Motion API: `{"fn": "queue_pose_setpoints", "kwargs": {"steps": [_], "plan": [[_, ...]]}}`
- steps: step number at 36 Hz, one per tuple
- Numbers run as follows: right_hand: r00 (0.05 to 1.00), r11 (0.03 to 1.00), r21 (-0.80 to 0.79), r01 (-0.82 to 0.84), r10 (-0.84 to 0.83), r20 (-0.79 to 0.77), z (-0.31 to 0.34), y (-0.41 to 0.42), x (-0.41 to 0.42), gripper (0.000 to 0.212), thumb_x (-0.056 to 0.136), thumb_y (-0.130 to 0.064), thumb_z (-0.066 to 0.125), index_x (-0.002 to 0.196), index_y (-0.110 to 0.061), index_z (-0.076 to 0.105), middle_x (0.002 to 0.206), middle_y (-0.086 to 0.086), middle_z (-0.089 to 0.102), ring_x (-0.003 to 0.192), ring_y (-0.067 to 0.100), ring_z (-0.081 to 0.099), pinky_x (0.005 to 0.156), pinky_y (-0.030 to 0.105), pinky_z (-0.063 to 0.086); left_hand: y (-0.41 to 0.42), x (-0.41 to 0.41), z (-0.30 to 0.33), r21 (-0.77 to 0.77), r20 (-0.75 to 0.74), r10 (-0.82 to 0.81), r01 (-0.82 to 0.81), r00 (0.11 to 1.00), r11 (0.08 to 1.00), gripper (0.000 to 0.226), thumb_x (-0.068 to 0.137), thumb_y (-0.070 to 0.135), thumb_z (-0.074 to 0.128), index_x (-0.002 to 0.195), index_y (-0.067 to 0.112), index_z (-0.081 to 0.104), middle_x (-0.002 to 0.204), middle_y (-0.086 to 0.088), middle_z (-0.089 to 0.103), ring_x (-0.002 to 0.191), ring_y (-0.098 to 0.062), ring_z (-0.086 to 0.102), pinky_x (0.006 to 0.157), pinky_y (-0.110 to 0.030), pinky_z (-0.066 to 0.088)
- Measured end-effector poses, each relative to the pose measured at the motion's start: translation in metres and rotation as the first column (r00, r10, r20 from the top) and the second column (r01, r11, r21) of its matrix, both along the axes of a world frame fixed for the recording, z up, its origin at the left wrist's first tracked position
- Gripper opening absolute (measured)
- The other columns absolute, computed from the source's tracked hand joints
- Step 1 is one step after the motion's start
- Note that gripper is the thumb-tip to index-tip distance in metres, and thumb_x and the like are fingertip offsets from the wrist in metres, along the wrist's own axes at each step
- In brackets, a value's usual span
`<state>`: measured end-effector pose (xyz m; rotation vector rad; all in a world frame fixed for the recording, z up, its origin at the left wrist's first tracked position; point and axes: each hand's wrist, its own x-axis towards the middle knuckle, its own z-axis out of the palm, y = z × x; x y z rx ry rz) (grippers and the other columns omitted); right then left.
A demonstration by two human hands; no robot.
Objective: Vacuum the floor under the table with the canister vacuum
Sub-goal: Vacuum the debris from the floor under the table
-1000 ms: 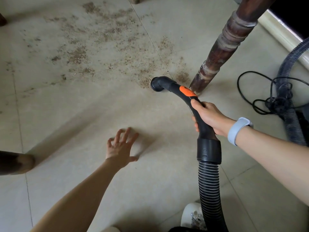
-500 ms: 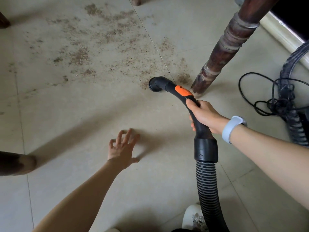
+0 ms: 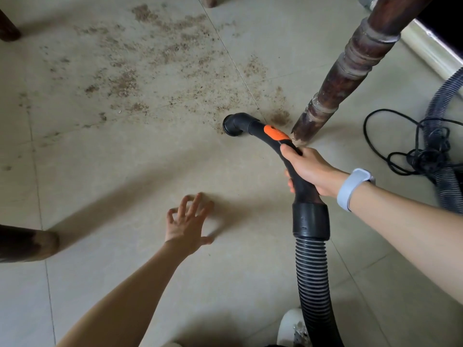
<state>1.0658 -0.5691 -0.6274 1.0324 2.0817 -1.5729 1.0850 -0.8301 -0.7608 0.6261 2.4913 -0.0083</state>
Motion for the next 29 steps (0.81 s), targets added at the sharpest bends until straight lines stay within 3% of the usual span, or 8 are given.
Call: {"fn": "queue_pose_setpoints", "kwargs": {"steps": [9, 25, 29], "plan": [[1.0, 0.999, -0.053, 0.005, -0.004, 0.013, 0.001, -0.001, 0.01, 0.031, 0.097, -0.041, 0.048, 0.097, -0.009, 0.048, 0.065, 0.008, 0.05, 0.038, 0.018, 0.048, 0.04, 0.024, 0.043, 0.001, 0.0, 0.003, 0.01, 0.002, 0.002, -0.002, 1.0, 1.0, 0.091, 0.079, 0.056, 0.063, 0.149, 0.038, 0.008, 0.158, 0.007, -0.016, 0.144, -0.021, -0.009, 0.112, -0.046, 0.016], [0.999, 1.0, -0.009, 0.024, -0.025, -0.037, -0.002, -0.016, -0.038, 0.034, 0.094, -0.044, 0.05, 0.088, -0.011, 0.046, 0.068, 0.008, 0.05, 0.04, 0.019, 0.049, 0.043, 0.024, 0.044, 0.002, 0.0, 0.004, 0.007, 0.013, 0.026, -0.026, 1.0, 1.0, 0.091, 0.079, 0.055, 0.065, 0.148, 0.039, 0.008, 0.158, 0.008, -0.017, 0.144, -0.02, -0.01, 0.112, -0.045, 0.015], [0.999, 1.0, 0.008, -0.005, 0.005, -0.04, -0.003, -0.022, -0.043, 0.034, 0.096, -0.043, 0.048, 0.094, -0.009, 0.046, 0.065, 0.007, 0.05, 0.039, 0.018, 0.05, 0.041, 0.023, 0.044, 0.002, 0.001, 0.003, 0.004, 0.015, 0.029, -0.029, 0.999, 1.0, 0.092, 0.079, 0.055, 0.065, 0.149, 0.039, 0.007, 0.157, 0.009, -0.018, 0.144, -0.019, -0.011, 0.112, -0.045, 0.013]]}}
